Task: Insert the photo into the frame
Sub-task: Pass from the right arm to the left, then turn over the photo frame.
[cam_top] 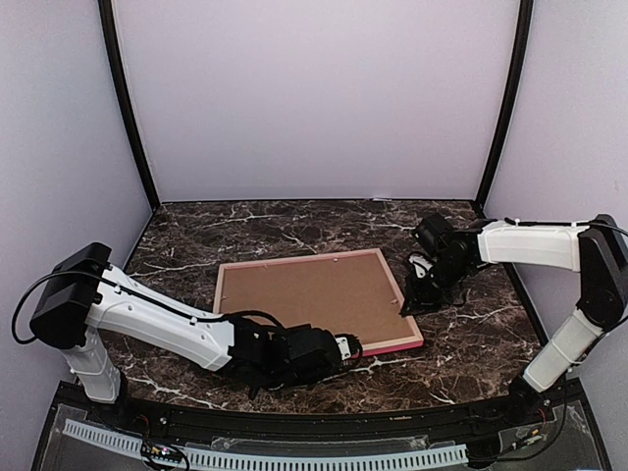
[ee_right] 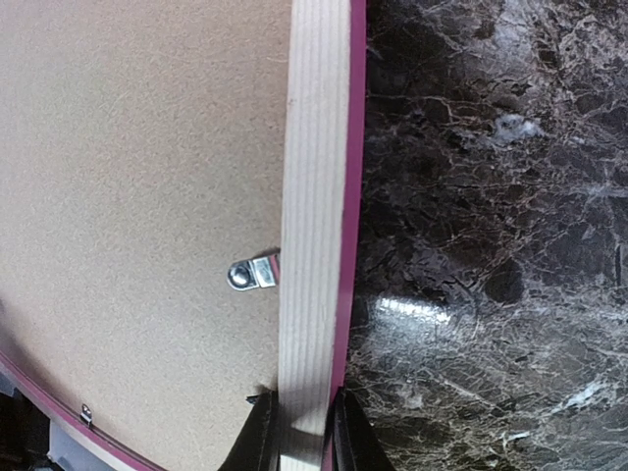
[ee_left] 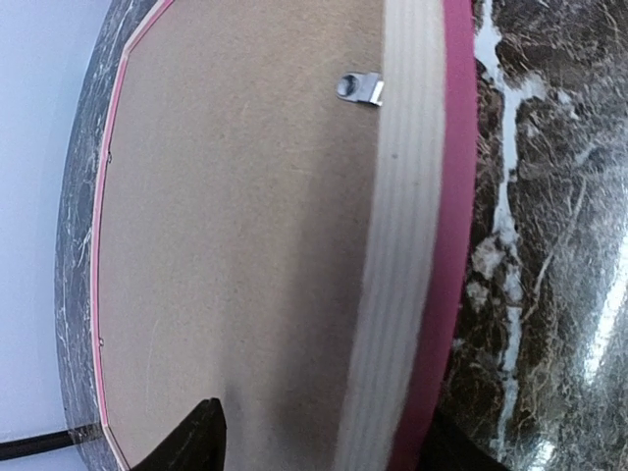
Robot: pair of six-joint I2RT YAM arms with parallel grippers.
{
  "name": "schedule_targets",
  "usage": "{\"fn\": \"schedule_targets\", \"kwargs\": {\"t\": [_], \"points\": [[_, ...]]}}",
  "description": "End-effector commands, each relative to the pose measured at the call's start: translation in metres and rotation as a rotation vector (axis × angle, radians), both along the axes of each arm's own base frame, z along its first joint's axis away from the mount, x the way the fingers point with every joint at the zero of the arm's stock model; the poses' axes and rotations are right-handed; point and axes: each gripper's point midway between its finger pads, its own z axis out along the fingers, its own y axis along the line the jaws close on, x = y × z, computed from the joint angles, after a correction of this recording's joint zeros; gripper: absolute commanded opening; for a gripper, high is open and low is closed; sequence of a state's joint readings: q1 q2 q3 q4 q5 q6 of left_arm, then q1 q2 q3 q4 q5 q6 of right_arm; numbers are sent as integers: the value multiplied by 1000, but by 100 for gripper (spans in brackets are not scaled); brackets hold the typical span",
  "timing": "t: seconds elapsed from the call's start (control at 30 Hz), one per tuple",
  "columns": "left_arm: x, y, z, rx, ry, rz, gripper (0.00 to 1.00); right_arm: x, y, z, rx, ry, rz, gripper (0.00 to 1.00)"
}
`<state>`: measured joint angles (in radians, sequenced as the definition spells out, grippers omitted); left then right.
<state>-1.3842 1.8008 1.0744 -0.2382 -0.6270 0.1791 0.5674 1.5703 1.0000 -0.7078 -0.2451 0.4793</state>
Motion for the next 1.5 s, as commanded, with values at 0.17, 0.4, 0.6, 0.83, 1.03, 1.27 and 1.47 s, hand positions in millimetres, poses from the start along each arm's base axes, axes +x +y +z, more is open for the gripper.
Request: {"fn": "schedule_targets", "kwargs": {"t": [0.17,0.4,0.6,0.83,1.03,1.27,1.47], "points": [[1,7,9,21,-26,4,47,4,19,30,129,-55,38,12],[4,10,29,17,-45,19,35,12,12,55,93,-126,37,38],[6,10,67,-16,-75,19,26,27,9,102,90,-247,35,48],[9,13,124,-53,-133,-6,12,40,9,155,116,-410,65,51],[5,15,174,-115,-129,-50,0,45,19,198,232,-590,112,64],[-1,23,222,-211,-73,-102,0,46,22,226,282,-710,141,67],[4,34,240,-231,1,-108,0,44,15,263,288,-839,158,70]]}}
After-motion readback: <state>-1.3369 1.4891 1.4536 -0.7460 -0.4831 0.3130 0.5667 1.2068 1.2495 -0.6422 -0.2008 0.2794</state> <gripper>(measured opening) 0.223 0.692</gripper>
